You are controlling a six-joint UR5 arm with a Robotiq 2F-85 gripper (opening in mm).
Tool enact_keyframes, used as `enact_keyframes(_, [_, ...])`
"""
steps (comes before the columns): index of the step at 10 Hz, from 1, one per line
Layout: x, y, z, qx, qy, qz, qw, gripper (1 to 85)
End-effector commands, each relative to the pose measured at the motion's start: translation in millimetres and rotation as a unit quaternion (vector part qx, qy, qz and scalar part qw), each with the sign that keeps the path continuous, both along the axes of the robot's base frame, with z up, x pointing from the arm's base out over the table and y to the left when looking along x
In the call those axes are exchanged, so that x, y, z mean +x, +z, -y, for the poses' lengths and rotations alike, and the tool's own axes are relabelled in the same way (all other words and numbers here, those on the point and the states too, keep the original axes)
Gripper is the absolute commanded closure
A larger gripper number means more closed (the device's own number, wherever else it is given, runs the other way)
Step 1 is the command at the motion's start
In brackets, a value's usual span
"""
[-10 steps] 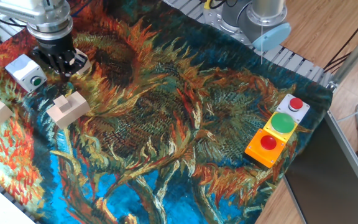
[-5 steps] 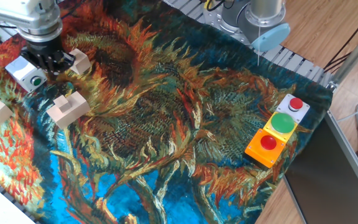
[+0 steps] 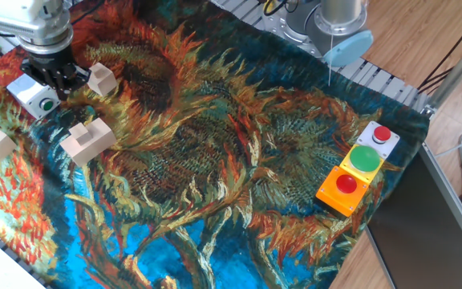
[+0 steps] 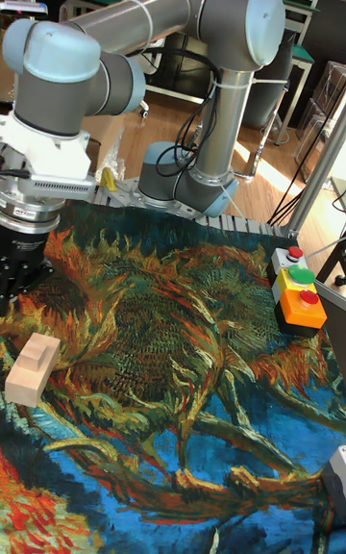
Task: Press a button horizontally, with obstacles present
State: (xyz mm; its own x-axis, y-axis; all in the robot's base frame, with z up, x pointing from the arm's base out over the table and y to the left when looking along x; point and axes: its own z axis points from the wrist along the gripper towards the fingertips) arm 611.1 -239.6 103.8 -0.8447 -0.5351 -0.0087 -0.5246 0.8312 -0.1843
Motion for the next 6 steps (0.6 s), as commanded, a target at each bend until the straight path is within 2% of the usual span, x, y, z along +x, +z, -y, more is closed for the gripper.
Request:
enact_keyframes(1, [20.9, -30.1, 21.8, -0.012, 0.008, 0.000, 0.9999, 84.3])
enact_keyframes(2, [26.8, -42.8, 30.2, -0.017, 0.012, 0.000, 0.9998, 84.3])
enact_keyframes(3, [27.8, -46.9, 33.4, -0.023, 0.012, -0.002, 0.9997, 84.3])
enact_keyframes(4, [28.2, -48.5, 24.0, -0.003, 0.004, 0.000, 1.0000, 84.3])
enact_keyframes(6, [26.3, -49.3, 20.1, 0.005, -0.005, -0.003, 1.0000, 84.3])
